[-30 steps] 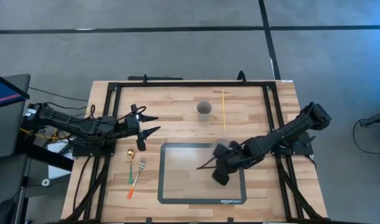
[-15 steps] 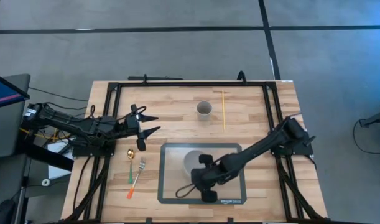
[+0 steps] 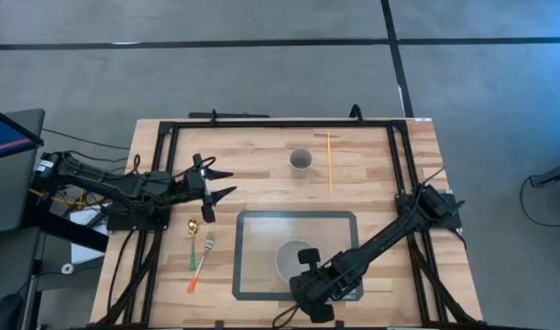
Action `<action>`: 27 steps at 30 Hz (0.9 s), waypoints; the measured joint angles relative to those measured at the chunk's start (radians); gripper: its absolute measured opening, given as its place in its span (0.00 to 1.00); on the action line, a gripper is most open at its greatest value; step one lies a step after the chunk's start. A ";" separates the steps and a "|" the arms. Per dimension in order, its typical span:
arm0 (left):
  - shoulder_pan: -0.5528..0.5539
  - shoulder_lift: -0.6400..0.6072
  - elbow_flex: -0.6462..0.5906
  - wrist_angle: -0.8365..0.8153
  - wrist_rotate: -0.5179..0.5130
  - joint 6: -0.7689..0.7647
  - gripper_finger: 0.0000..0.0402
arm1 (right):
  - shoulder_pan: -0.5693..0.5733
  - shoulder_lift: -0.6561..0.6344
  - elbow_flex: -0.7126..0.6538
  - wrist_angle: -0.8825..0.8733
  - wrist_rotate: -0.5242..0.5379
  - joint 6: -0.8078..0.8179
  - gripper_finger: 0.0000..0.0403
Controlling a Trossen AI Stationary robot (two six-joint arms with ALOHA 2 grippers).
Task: Pick & Place Utensil
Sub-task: Put the gray bowl on the brown mat
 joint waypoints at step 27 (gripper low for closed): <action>0.000 0.000 -0.001 0.000 0.000 -0.007 0.45 | -0.041 0.002 -0.002 -0.016 -0.029 0.071 0.02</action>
